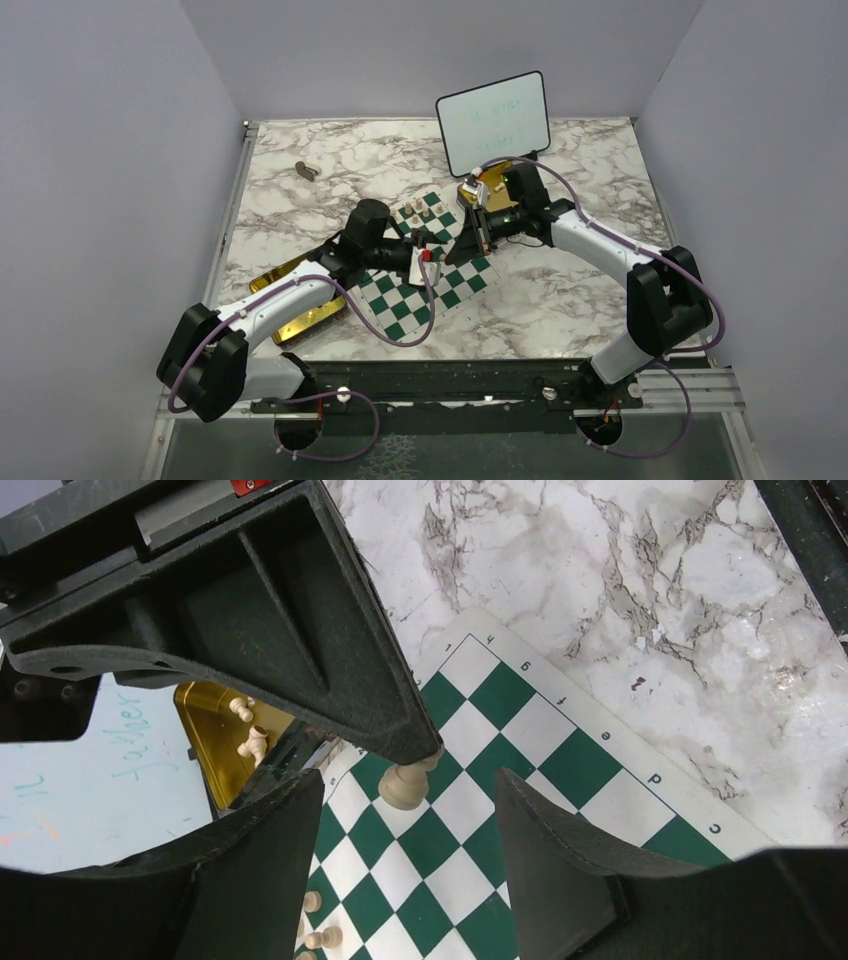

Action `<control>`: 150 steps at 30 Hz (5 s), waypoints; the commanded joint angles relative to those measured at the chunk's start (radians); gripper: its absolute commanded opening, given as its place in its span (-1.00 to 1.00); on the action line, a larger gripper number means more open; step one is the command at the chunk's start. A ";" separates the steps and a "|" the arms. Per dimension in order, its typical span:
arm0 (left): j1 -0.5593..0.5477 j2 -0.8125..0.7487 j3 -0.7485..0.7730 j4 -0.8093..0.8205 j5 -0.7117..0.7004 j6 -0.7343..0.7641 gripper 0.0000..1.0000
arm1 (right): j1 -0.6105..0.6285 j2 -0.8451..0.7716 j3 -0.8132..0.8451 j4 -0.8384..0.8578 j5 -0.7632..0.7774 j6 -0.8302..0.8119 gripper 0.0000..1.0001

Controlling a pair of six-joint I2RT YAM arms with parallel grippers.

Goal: Set up the chess pieces on the board
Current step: Place the chess piece on the chessboard.

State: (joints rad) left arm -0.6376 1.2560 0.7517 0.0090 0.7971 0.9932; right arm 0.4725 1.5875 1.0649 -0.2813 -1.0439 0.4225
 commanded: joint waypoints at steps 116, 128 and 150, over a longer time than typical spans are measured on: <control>0.090 -0.141 -0.216 0.333 -0.421 -1.210 0.36 | 0.177 0.002 0.150 0.079 0.956 0.012 -0.77; 0.090 -0.423 -0.126 -0.109 -0.761 -0.998 0.98 | 0.243 0.216 0.311 0.117 1.120 -0.110 -0.77; 0.090 -0.779 -0.183 -0.158 -1.205 -0.916 0.98 | 0.388 0.489 0.423 0.373 1.305 -0.280 -0.77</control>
State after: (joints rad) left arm -0.5507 0.5030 0.5812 -0.1413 -0.3088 0.0559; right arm 0.8448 2.0464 1.4765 -0.0113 0.1932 0.2024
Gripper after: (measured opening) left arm 0.989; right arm 0.135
